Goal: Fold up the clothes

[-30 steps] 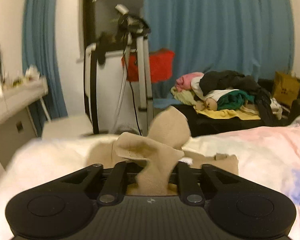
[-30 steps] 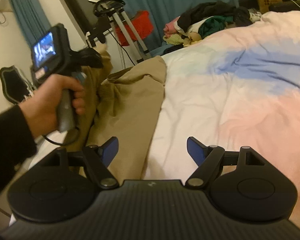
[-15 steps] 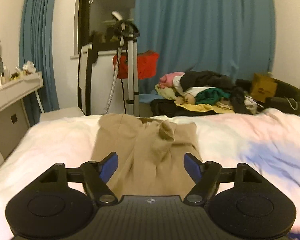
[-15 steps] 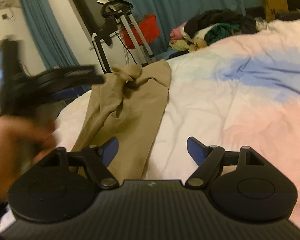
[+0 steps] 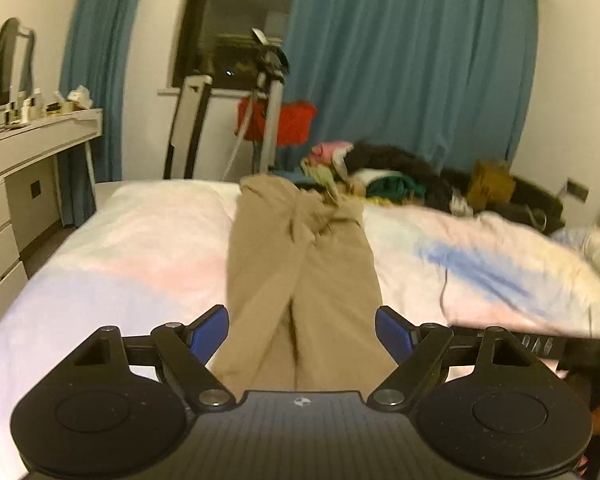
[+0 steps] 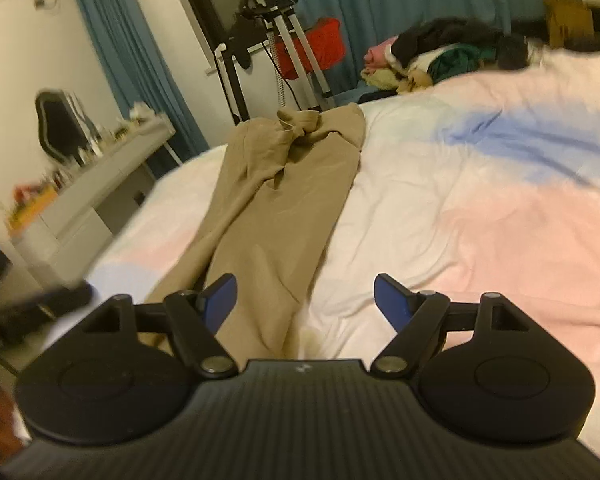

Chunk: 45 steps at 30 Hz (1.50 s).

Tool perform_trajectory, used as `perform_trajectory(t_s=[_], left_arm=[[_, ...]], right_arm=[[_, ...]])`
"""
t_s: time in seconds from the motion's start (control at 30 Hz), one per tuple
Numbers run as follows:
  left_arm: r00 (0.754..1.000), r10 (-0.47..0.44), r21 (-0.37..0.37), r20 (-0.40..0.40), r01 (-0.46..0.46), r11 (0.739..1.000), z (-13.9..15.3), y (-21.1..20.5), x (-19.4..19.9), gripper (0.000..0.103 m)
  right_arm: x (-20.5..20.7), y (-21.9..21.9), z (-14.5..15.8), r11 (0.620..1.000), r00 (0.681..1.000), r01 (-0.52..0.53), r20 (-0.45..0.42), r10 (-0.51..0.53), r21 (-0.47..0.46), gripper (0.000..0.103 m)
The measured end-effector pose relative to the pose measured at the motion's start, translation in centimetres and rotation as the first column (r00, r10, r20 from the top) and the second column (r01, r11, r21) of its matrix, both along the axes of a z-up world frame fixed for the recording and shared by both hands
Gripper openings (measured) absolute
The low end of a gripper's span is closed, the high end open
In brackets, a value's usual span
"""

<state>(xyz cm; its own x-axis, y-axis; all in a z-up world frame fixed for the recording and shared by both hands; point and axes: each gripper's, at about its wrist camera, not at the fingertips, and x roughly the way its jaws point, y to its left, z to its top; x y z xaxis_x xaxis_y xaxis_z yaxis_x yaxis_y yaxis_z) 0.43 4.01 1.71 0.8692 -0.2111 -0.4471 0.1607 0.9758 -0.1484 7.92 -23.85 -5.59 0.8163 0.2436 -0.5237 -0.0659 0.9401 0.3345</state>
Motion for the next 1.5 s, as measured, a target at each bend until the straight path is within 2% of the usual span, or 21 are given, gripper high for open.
perform_trajectory(t_s=[0.07, 0.17, 0.3, 0.4, 0.5, 0.6, 0.63, 0.73, 0.83, 0.87, 0.97, 1.0, 1.03, 1.17, 1.27, 1.33, 1.43, 1.5], left_arm=[[1.000, 0.025, -0.023, 0.014, -0.025, 0.999, 0.5, 2.1, -1.0, 0.082], [0.995, 0.096, -0.082, 0.009, -0.095, 0.992, 1.1, 6.1, -2.0, 0.082], [0.973, 0.227, -0.211, 0.045, -0.213, 0.954, 2.3, 11.8, -4.2, 0.082], [0.949, 0.312, -0.268, 0.045, -0.289, 0.919, 2.8, 14.8, -4.8, 0.082], [0.932, 0.361, -0.267, 0.040, -0.338, 0.902, 2.9, 16.3, -5.2, 0.082], [0.932, 0.363, -0.291, 0.020, -0.342, 0.894, 3.0, 17.5, -5.7, 0.082], [0.933, 0.360, -0.299, 0.014, -0.339, 0.892, 3.0, 17.7, -5.7, 0.082], [0.932, 0.363, -0.299, 0.009, -0.344, 0.890, 3.1, 17.9, -6.0, 0.082], [0.936, 0.352, -0.296, 0.004, -0.335, 0.894, 3.0, 17.1, -5.2, 0.082], [0.937, 0.349, -0.293, 0.001, -0.333, 0.896, 2.9, 17.0, -4.9, 0.082], [0.942, 0.337, -0.272, -0.009, -0.326, 0.905, 2.6, 16.2, -4.0, 0.082], [0.944, 0.331, -0.263, -0.012, -0.322, 0.909, 2.5, 15.9, -3.8, 0.082], [0.945, 0.326, -0.254, -0.015, -0.319, 0.913, 2.4, 15.7, -3.7, 0.082], [0.955, 0.297, -0.213, -0.021, -0.295, 0.932, 2.1, 14.5, -3.1, 0.082], [0.966, 0.255, -0.185, -0.037, -0.258, 0.948, 1.7, 13.2, -2.7, 0.083], [0.976, 0.207, -0.177, -0.072, -0.217, 0.960, 1.0, 12.0, -2.4, 0.083], [0.983, 0.139, -0.154, -0.120, -0.157, 0.975, 0.0, 10.0, -1.9, 0.083], [0.984, 0.100, -0.130, -0.149, -0.120, 0.984, -0.8, 8.5, -1.8, 0.083]], right_arm=[[-0.7, 1.1, -0.1, 1.000, 0.999, -0.007, -0.031, 0.007, 0.000, 0.078], [-1.5, 3.1, -0.4, 0.995, 0.992, -0.088, -0.083, 0.092, 0.047, 0.078], [-2.3, 7.2, -0.1, 0.974, 0.966, -0.222, -0.124, 0.226, 0.044, 0.078], [-2.3, 11.0, -0.2, 0.953, 0.940, -0.299, -0.161, 0.301, 0.039, 0.077], [-2.3, 14.8, -0.3, 0.928, 0.907, -0.370, -0.199, 0.371, 0.041, 0.077], [-2.3, 18.7, -0.5, 0.897, 0.868, -0.439, -0.237, 0.437, 0.046, 0.076], [-2.2, 20.0, -0.8, 0.886, 0.853, -0.462, -0.253, 0.456, 0.037, 0.067], [-2.2, 23.3, -2.4, 0.854, 0.818, -0.518, -0.314, 0.482, -0.041, 0.061], [-2.1, 25.1, -3.9, 0.830, 0.808, -0.542, -0.355, 0.470, -0.132, 0.057], [-2.2, 25.3, -4.2, 0.826, 0.809, -0.542, -0.360, 0.465, -0.151, 0.054], [-2.3, 25.0, -4.5, 0.828, 0.821, -0.531, -0.353, 0.449, -0.182, 0.032], [-2.4, 24.8, -4.4, 0.831, 0.822, -0.529, -0.351, 0.449, -0.175, 0.012], [-2.5, 24.3, -4.0, 0.837, 0.823, -0.525, -0.346, 0.452, -0.155, 0.007], [-3.3, 21.5, -2.1, 0.863, 0.835, -0.501, -0.296, 0.464, -0.064, 0.005], [-4.9, 17.2, -0.2, 0.890, 0.860, -0.453, -0.238, 0.451, 0.052, 0.005], [-5.8, 14.6, 0.5, 0.902, 0.873, -0.424, -0.228, 0.432, 0.085, 0.005], [-6.6, 11.2, 0.2, 0.914, 0.872, -0.386, -0.275, 0.405, 0.123, 0.005], [-6.8, 9.5, -0.8, 0.918, 0.855, -0.363, -0.334, 0.397, 0.160, 0.006]])
